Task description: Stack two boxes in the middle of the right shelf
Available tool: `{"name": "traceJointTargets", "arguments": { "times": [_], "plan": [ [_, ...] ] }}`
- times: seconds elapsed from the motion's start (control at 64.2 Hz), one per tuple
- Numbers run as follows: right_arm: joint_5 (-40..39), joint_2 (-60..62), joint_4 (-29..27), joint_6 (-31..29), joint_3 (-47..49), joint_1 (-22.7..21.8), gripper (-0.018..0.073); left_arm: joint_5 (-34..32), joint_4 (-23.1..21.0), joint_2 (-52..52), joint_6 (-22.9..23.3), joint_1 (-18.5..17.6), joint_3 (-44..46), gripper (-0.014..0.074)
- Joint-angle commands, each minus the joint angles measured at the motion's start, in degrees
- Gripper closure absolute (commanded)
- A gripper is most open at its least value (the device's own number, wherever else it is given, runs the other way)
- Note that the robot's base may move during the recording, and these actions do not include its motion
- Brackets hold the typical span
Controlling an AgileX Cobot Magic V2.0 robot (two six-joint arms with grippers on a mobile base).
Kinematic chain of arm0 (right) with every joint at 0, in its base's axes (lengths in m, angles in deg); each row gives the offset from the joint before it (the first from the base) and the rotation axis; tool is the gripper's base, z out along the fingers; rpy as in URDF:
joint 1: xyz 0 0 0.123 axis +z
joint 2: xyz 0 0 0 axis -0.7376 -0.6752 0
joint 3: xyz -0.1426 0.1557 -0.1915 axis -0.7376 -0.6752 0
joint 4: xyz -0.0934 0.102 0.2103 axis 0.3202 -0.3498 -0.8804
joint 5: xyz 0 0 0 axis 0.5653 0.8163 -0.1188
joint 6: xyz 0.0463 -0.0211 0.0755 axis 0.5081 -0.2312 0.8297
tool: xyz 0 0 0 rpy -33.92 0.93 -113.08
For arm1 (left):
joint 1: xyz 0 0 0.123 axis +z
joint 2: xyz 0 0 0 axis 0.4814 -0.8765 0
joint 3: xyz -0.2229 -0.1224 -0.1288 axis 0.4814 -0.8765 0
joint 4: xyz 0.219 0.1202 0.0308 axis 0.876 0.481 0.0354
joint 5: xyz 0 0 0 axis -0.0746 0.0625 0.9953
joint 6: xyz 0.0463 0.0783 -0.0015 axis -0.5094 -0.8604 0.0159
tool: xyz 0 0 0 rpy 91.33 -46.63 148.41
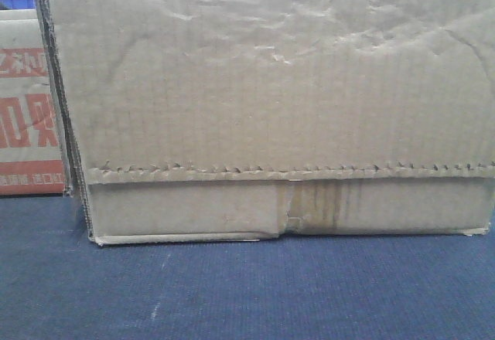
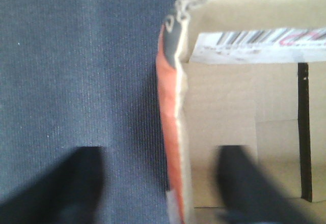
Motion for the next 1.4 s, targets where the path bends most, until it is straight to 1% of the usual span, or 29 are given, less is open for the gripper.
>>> {"name": "traceJointTargets", "arguments": {
  "times": [0.0, 0.016, 0.047, 0.062, 0.233, 0.327, 0.389, 0.545, 0.638, 0.747, 0.809, 0.903, 0.965, 1.027, 1.043, 1.136, 1.199, 1.276, 1.323, 1.385],
  "plan": [
    [-0.77, -0.25, 0.17, -0.15, 0.40, 0.04, -0.0010, 0.33, -0.58, 0.02, -0.17, -0.01, 0.25, 0.0573],
    [-0.77, -0.25, 0.17, -0.15, 0.40, 0.04, -0.0010, 0.33, -0.70, 0.02, -0.17, -0.01, 0.25, 0.0626],
    [-0.77, -0.25, 0.17, -0.15, 0.40, 0.04, -0.0010, 0.45, -0.80, 0.02, -0.17, -0.01, 0.25, 0.0696],
    [-0.77, -0.25, 0.17, -0.15, 0.40, 0.04, -0.0010, 0.47, -0.79, 0.02, -0.17, -0.01, 0.25, 0.0706],
    [-0.66, -0.25, 0.17, -0.15, 0.40, 0.04, -0.0010, 0.74, -0.79, 1.16, -0.17, -0.01, 0.25, 0.0707],
    [-0.42, -0.25, 0.17, -0.15, 0.40, 0.04, -0.0010, 0.74, -0.21, 3.55, 1.51, 0.08, 0.37, 0.0707],
    [-0.42, -0.25, 0.17, -0.15, 0.40, 0.04, -0.0010, 0.74, 1.03, 5.59, 2.54, 0.08, 0.74, 0.0707],
    [-0.42, -0.25, 0.17, -0.15, 0.40, 0.04, -0.0010, 0.69, 5.57, 11.86, 8.51, 0.08, 3.24, 0.0707],
    [-0.32, -0.25, 0.17, -0.15, 0.40, 0.04, -0.0010, 0.00, 5.72, 16.18, 11.37, 0.08, 5.41, 0.0707],
    [-0.32, -0.25, 0.17, -0.15, 0.40, 0.04, -0.0010, -2.54, 4.20, 20.85, 12.54, -0.03, 7.91, 0.0707],
    [-0.32, -0.25, 0.17, -0.15, 0.40, 0.04, -0.0010, -4.40, 0.27, 23.76, 12.54, -0.03, 9.94, 0.0707],
    [-0.32, -0.25, 0.17, -0.15, 0.40, 0.04, -0.0010, -5.11, -3.82, 25.98, 12.54, -0.56, 12.83, 0.0707],
    [-0.32, -0.25, 0.17, -0.15, 0.40, 0.04, -0.0010, -5.11, -5.22, 26.48, 12.54, -2.43, 15.36, 0.0707],
    [-0.32, -0.25, 0.17, -0.15, 0.40, 0.04, -0.0010, -4.67, -6.02, 26.48, 12.54, -5.12, 17.83, 0.0707],
    [-0.32, -0.25, 0.17, -0.15, 0.40, 0.04, -0.0010, -4.57, -6.52, 26.37, 12.57, -6.63, 18.56, 0.0707],
    [-0.32, -0.25, 0.17, -0.15, 0.40, 0.04, -0.0010, -5.71, -7.46, 25.70, 13.25, -11.76, 20.68, 0.0707],
    [-0.32, -0.25, 0.17, -0.15, 0.40, 0.04, -0.0010, -7.48, -7.46, 25.05, 15.19, -16.57, 20.96, 0.0707],
    [-0.32, -0.25, 0.17, -0.15, 0.40, 0.04, -0.0010, -8.64, -7.46, 23.39, 15.63, -21.27, 20.96, 0.0707],
    [-0.32, -0.25, 0.17, -0.15, 0.40, 0.04, -0.0010, -8.74, -7.35, 21.94, 15.72, -24.74, 20.96, 0.0707],
    [-0.32, -0.25, 0.17, -0.15, 0.40, 0.04, -0.0010, -8.74, -7.20, 19.68, 16.34, -27.80, 20.96, 0.0707]
  ]
}}
